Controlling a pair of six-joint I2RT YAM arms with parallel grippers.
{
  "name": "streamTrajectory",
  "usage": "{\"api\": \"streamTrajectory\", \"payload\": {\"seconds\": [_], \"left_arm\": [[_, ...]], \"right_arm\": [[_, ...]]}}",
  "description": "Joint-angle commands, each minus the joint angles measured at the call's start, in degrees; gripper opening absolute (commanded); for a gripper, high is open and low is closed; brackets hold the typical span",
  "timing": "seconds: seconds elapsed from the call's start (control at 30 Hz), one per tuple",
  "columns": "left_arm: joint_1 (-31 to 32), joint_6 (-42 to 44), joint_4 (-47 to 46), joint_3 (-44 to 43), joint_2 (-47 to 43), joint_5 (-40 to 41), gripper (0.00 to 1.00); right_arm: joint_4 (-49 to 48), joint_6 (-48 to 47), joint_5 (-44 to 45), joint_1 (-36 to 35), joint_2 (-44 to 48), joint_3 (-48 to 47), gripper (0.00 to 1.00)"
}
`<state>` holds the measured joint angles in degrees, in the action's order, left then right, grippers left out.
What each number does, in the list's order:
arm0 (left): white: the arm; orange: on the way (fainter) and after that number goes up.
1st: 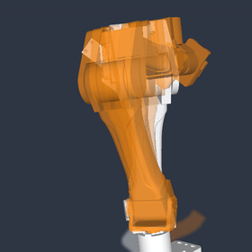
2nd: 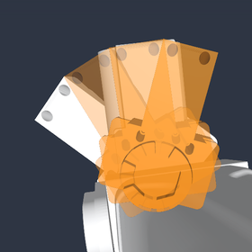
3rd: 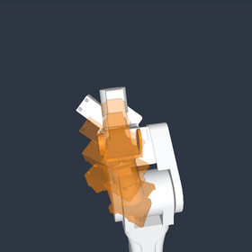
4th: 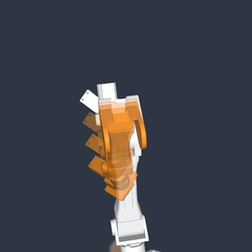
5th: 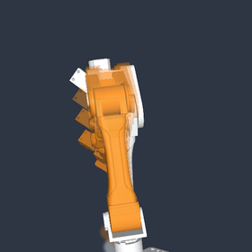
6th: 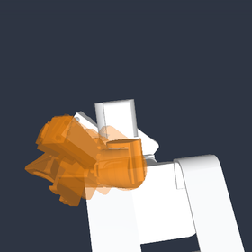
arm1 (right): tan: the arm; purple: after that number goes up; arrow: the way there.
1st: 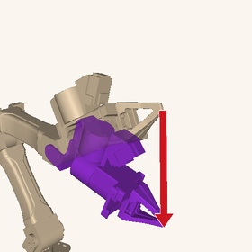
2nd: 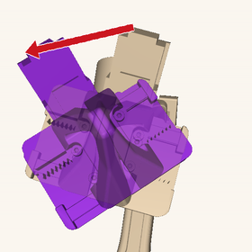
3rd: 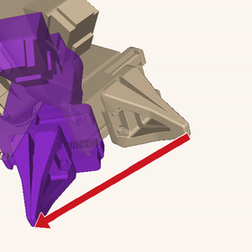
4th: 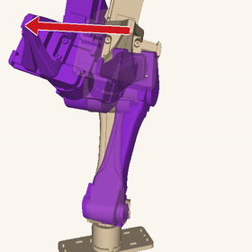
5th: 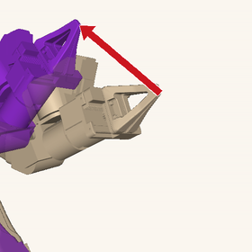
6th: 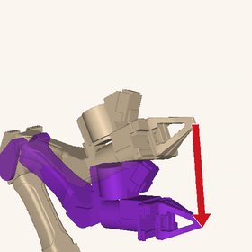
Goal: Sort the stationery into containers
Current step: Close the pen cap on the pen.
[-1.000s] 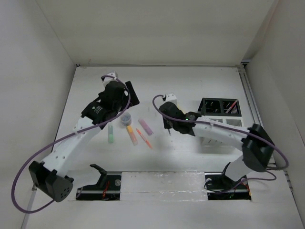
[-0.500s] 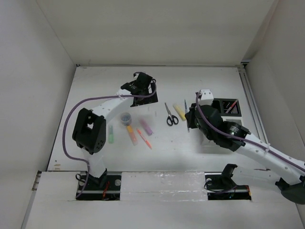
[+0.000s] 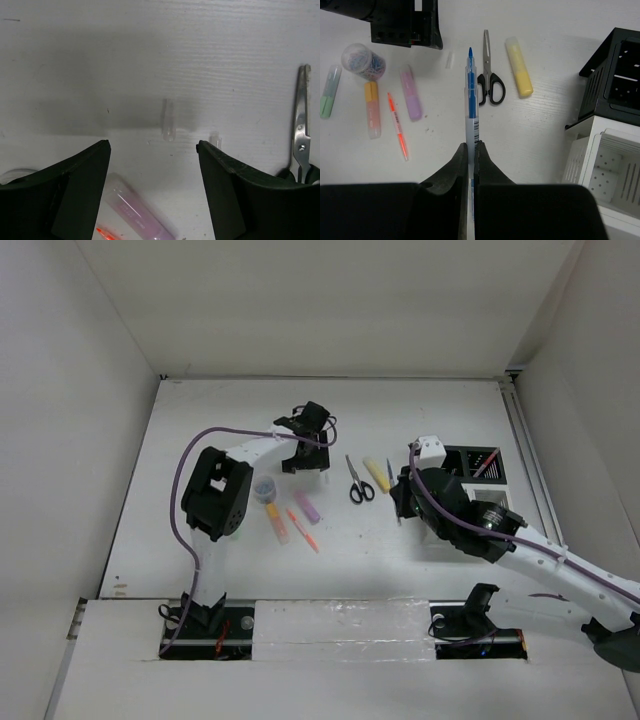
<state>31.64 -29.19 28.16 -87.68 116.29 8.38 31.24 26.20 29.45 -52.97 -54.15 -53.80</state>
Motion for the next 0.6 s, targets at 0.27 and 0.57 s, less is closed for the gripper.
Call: {"api": "streamTrajectory", "payload": {"seconds": [0.27,0.57], "left_arm": [[-0.3,0.2,1.8,-5.3,4.1,2.6,0.54],[0.3,-0.3,3.7,-7.0,6.5,5.5,0.39]], "right_arm": [[-2.1,-1.1,-1.1,-0.6,0.9,0.6,0.0],[-2.6,-1.1,-1.1,-1.1,2.1,1.2,0.0]]}}
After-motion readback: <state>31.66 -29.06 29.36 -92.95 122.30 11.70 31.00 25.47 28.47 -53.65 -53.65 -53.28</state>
